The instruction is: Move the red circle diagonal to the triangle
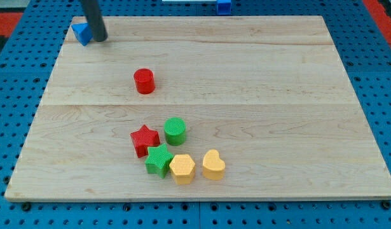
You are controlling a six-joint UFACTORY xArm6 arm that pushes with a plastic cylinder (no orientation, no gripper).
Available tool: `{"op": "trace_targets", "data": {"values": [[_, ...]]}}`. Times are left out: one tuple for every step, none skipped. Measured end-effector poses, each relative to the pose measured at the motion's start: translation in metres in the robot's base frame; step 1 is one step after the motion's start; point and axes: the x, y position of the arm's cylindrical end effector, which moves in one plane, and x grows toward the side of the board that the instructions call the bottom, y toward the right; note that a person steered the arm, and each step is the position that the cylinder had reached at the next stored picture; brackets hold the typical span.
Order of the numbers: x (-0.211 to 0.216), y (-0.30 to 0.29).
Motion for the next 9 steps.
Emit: {"op": "trace_targets", "data": {"values": [[0.011,0.084],[0.094,0.120],[0.124,0.121],[0.134,0.063],[0.148,0.075],[0.133,0.075],[0.132,0.075],[0.125,0.075],[0.125,0.075]]}}
